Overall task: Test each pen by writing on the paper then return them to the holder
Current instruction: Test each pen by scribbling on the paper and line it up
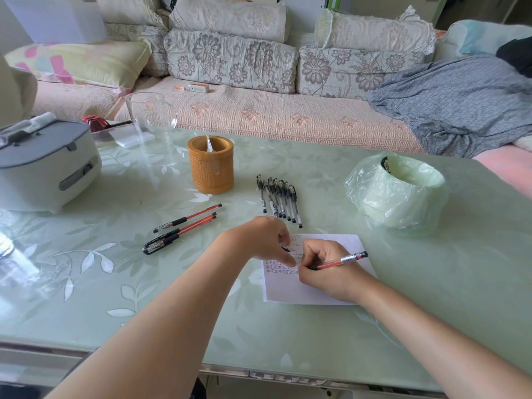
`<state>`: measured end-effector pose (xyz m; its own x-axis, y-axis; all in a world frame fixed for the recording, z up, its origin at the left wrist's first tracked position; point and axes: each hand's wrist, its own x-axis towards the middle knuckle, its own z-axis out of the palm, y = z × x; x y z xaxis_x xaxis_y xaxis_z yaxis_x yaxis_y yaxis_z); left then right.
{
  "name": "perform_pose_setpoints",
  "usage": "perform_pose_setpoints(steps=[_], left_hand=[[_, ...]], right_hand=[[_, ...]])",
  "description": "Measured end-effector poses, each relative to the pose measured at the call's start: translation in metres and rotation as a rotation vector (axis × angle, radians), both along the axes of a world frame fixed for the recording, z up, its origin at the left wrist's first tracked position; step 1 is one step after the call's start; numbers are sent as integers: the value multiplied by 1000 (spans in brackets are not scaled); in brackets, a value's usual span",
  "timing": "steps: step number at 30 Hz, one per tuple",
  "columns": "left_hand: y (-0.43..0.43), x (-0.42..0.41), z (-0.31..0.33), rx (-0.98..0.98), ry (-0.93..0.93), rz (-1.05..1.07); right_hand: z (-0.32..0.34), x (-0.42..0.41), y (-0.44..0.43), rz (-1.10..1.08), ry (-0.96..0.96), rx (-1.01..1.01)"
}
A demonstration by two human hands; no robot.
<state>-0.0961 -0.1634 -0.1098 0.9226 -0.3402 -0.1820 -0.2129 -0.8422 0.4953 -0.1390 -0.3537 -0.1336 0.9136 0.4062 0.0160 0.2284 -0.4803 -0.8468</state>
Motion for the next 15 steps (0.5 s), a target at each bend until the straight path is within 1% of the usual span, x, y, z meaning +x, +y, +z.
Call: perform_pose_setpoints(steps=[11,13,15], left_hand=[[0,-4,2,-9,7,22],[0,-5,2,-10,6,22],[0,-5,3,1,7,19]], right_hand=[[2,0,1,0,-11,-11],[2,0,2,-3,-8,5],[3,1,3,-22,8,64]])
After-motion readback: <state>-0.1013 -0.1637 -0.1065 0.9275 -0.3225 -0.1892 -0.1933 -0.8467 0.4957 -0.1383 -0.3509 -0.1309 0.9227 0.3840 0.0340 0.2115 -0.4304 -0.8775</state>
